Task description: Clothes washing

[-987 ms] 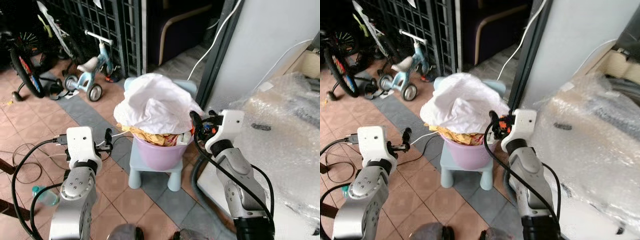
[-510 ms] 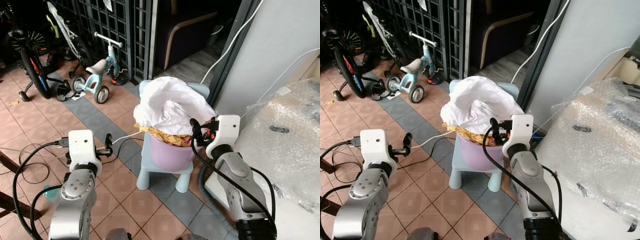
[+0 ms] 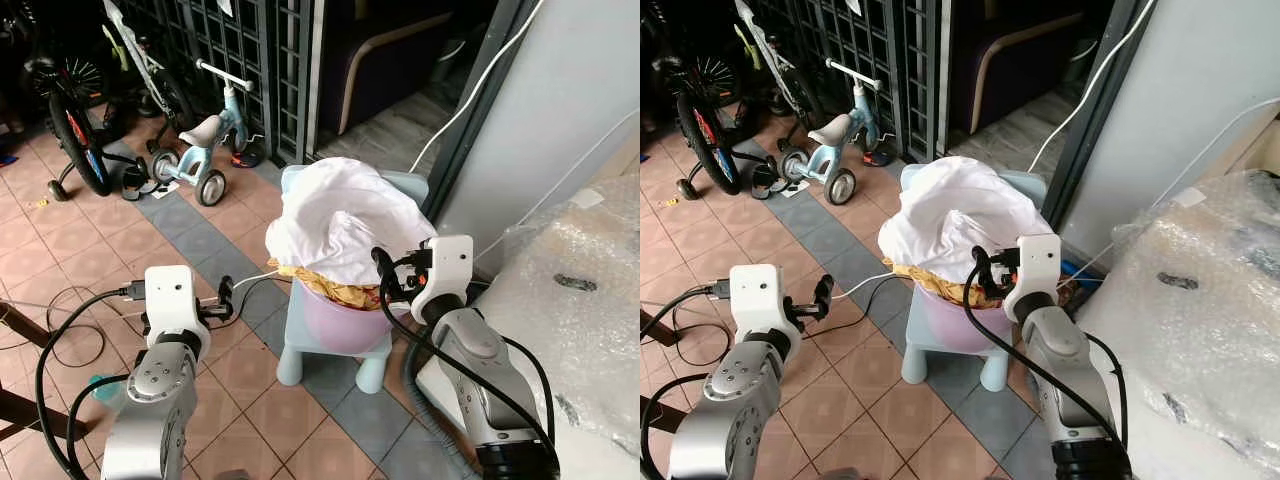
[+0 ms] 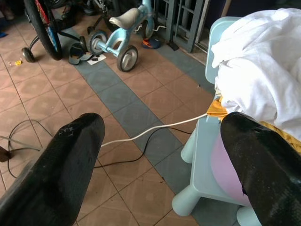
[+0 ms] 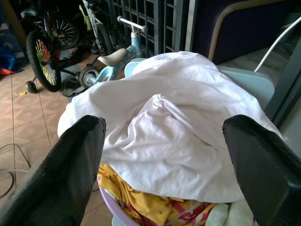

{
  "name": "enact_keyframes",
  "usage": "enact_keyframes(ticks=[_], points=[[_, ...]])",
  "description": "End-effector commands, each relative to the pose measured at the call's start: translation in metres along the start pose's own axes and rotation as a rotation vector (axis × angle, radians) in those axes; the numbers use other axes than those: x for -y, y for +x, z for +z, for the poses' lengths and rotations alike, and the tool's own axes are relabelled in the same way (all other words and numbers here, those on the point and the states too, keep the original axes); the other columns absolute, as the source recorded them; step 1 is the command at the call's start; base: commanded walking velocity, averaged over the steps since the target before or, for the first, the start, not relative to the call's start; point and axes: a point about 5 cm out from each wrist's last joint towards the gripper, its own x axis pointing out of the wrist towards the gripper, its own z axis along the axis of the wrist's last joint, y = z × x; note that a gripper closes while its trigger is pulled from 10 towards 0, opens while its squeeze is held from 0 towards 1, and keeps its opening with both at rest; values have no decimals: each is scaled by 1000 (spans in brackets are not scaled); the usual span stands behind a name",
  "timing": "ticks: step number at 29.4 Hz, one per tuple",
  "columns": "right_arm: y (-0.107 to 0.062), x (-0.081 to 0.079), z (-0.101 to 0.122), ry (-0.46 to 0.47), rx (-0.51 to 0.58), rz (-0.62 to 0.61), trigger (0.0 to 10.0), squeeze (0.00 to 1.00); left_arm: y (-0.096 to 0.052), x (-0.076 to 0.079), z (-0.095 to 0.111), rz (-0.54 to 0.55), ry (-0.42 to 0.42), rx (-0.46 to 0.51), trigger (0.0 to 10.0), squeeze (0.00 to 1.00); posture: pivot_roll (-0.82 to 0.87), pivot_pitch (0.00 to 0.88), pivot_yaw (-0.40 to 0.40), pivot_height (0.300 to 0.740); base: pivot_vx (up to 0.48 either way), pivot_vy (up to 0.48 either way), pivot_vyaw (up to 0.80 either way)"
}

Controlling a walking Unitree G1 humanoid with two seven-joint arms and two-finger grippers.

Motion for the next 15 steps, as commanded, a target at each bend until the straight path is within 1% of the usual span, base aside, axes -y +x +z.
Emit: enact_keyframes(ticks=[1,2,5,7,13,15], points=[[1,1,-4,-16,-33,8,10000,1000,0,2,6,-9,-11,16,10000,0,12,1,-32,740,465,0,0],[1,1,-7,-28,-55,10,10000,0,0,2,6,-10,-12,15,10000,0,13,2,-31,740,465,0,0],[2,1,-10,-46,-84,17,10000,0,0,2,6,-10,-12,14,10000,0,13,2,-31,740,465,0,0],[4,2,-18,-72,-143,24,10000,0,0,2,6,-9,-12,11,10000,0,15,3,-31,740,465,0,0],[10,3,-28,-115,-226,71,10000,0,0,3,6,1,-12,-1,10000,0,24,4,-34,740,439,0,0],[13,2,-29,-128,-250,98,10000,0,-1,2,6,20,-11,5,10000,0,29,5,-37,740,0,0,0]])
